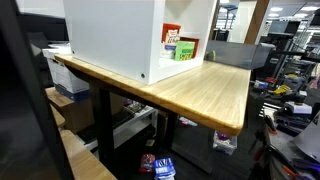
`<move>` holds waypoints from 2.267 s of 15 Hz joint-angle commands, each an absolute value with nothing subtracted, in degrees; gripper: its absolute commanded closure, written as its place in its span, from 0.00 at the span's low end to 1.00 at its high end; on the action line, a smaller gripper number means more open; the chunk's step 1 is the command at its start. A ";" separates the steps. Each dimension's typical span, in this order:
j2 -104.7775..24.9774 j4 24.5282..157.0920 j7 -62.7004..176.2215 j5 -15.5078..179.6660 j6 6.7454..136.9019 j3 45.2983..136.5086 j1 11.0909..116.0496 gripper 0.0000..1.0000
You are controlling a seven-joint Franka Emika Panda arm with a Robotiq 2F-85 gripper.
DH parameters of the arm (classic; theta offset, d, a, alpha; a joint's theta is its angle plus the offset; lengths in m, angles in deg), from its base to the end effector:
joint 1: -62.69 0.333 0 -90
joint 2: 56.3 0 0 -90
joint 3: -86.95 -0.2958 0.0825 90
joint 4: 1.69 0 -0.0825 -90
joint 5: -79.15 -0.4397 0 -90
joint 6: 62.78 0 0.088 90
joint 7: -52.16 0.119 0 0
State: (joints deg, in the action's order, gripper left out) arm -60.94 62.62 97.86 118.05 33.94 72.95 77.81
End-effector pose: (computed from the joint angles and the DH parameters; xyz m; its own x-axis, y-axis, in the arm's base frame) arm 0.4884 0.2069 0.9064 0.5366 -0.2623 0.8020 -0.4111 -0.9113 -0.0230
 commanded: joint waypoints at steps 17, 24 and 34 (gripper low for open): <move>-60.48 56.16 94.88 118.76 27.57 69.89 79.32 0.00; -62.33 53.24 92.16 117.38 21.87 68.90 80.58 0.00; -74.30 64.21 91.87 105.23 8.15 70.85 83.89 0.00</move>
State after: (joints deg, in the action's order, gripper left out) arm -68.36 56.65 92.13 112.42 11.02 68.72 82.53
